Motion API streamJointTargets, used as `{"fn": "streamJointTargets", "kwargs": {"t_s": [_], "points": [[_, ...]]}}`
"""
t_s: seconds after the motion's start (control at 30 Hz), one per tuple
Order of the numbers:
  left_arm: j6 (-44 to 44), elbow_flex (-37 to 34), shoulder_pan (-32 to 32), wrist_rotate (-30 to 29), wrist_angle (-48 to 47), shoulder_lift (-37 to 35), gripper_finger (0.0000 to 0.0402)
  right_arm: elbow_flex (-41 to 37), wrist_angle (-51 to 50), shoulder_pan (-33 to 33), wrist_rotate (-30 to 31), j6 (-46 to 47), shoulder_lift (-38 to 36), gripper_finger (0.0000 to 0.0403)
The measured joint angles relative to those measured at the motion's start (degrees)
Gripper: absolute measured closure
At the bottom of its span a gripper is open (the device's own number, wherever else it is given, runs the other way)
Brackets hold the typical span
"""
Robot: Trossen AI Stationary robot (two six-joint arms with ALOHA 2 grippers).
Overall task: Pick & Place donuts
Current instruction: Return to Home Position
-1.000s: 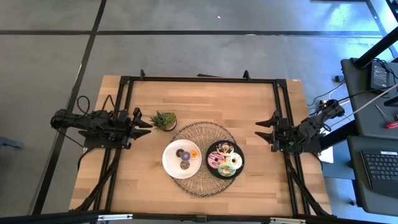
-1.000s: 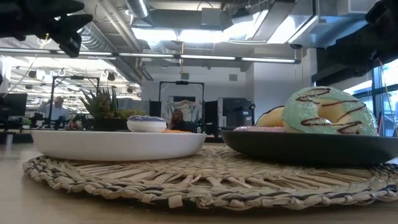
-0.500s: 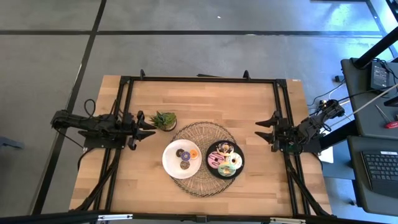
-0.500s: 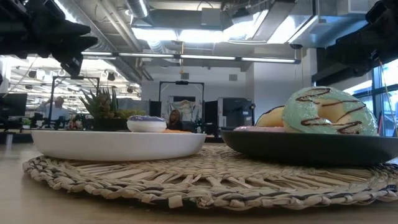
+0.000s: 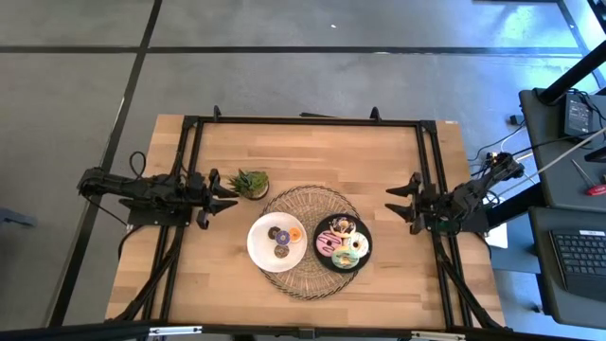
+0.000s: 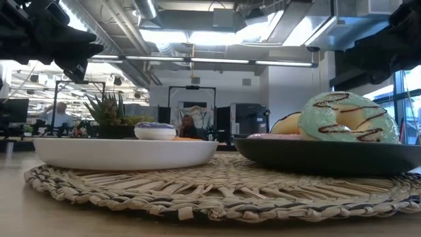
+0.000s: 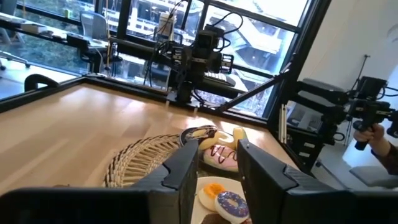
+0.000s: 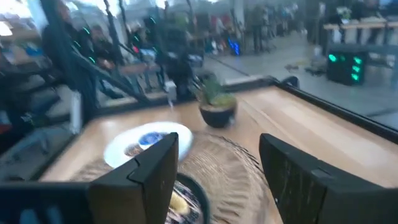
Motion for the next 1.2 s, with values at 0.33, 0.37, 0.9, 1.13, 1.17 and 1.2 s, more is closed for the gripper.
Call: {"fn": "streamJointTargets", "kwargs": {"t_s": [0.33, 0.37, 0.9, 1.13, 1.17, 1.2], "points": [[1.7, 0.0, 0.0, 0.0, 0.0, 0.0, 0.0298, -1.3, 10.1, -0.7, -7.9, -13.3, 0.0, 0.0178], [2.5, 0.0, 0.0, 0.0, 0.0, 0.0, 0.0299, -1.3, 9.9, -1.0, -7.9, -15.3, 0.0, 0.0178], [6.1, 0.0, 0.0, -0.1, 0.0, 0.1, 0.0298, -1.3, 4.4, -2.2, -7.8, -23.3, 1.4, 0.0178], [6.0, 0.0, 0.0, -0.1, 0.0, 0.1, 0.0301, -1.3, 4.4, -2.2, -7.9, -23.5, 1.4, 0.0178], [6.0, 0.0, 0.0, -0.1, 0.0, 0.1, 0.0301, -1.3, 4.4, -2.2, -7.9, -23.5, 1.4, 0.0178], [6.0, 0.0, 0.0, -0.1, 0.0, 0.1, 0.0301, -1.3, 4.4, -2.2, -7.8, -23.5, 1.4, 0.0178]]}}
